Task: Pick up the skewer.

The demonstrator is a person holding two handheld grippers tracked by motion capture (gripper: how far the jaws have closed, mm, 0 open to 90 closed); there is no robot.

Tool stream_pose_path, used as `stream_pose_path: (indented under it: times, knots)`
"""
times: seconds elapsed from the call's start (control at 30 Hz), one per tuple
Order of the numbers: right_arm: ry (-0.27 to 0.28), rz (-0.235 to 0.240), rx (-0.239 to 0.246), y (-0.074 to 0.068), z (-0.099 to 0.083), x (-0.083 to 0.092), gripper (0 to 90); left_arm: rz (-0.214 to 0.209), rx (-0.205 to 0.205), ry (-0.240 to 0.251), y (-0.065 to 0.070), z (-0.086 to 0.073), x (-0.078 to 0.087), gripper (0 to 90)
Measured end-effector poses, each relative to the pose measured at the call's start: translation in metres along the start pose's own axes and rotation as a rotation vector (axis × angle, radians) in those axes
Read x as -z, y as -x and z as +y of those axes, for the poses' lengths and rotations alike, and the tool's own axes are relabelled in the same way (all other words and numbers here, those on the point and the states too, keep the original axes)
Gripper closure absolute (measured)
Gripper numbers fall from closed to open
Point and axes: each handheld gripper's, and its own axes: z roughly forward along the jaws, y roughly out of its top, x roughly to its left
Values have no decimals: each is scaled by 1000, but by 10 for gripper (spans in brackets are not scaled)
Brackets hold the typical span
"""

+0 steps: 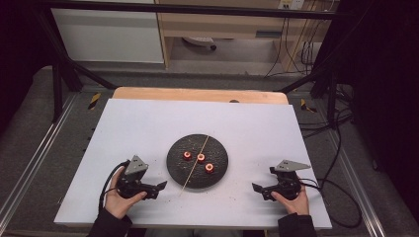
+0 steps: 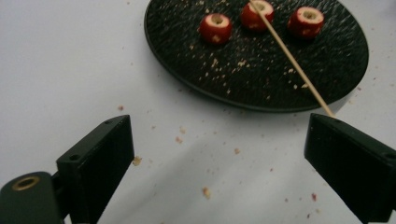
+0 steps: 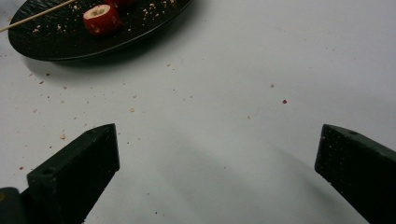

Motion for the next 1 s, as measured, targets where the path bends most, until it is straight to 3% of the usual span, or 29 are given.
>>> stream_pose_path:
  times: [0.4,1.0]
  knots:
    - [3,3,-8,0,0,1,8,-3,-32,0,18,28,-8,105]
    - [-1,6,-3,0,0,0,8,14,-46,-81,46,54,-43,193]
